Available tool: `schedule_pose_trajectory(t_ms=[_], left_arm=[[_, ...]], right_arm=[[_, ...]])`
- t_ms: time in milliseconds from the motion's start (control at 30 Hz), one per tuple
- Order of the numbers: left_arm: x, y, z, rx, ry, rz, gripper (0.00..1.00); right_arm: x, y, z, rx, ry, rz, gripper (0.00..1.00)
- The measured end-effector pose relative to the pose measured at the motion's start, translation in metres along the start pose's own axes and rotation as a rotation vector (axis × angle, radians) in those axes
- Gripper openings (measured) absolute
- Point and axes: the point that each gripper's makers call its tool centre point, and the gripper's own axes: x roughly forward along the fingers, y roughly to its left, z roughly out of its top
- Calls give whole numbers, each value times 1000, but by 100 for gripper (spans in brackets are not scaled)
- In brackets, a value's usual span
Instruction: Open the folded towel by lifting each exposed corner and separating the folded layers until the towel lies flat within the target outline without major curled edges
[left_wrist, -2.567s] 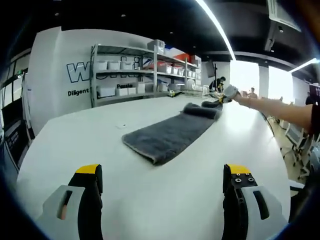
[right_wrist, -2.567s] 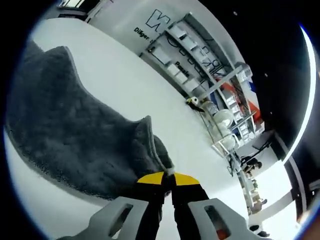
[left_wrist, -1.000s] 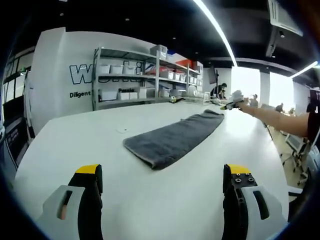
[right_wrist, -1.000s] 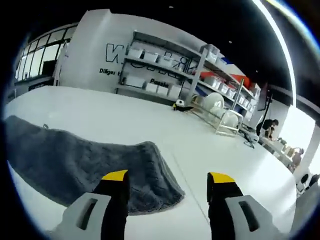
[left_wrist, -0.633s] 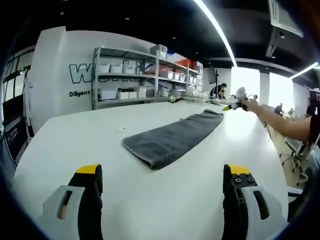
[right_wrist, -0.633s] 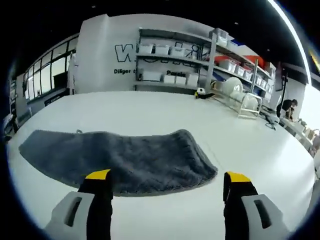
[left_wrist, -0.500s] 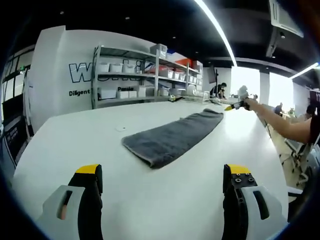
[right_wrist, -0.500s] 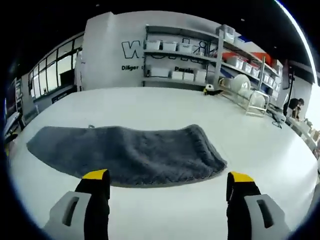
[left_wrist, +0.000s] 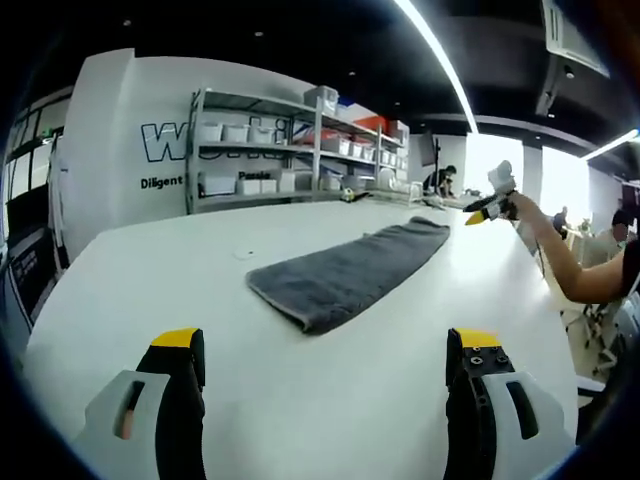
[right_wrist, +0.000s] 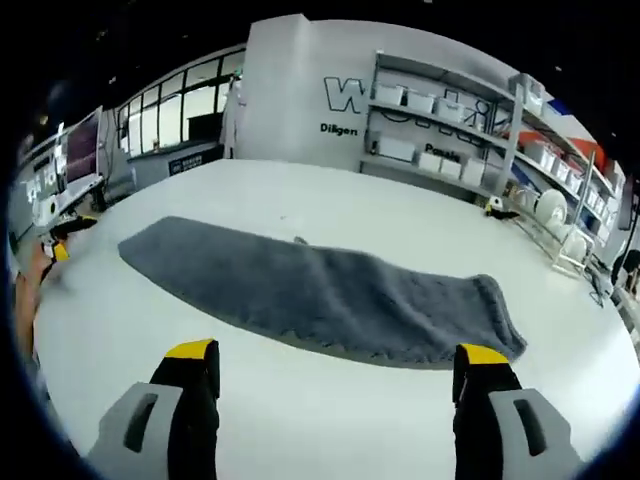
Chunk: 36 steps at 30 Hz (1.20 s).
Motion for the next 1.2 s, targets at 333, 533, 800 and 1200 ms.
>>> schedule_pose_trajectory(t_ms=[333,533,800,1200], left_arm=[[1,-3,2,9,-10,7,99],[4,-5,7,14,-26,19,99],[10,-5,12,9,-17,39,99],[47,9,59,55,-38,75,93]], right_arm=[[23,55,-1,-39,-52,130,99],[32,67,-7,-53,-46,184,99],[27,76,-10,-70,-56,212,99],[24,85,-13,-92,-73,238,99]])
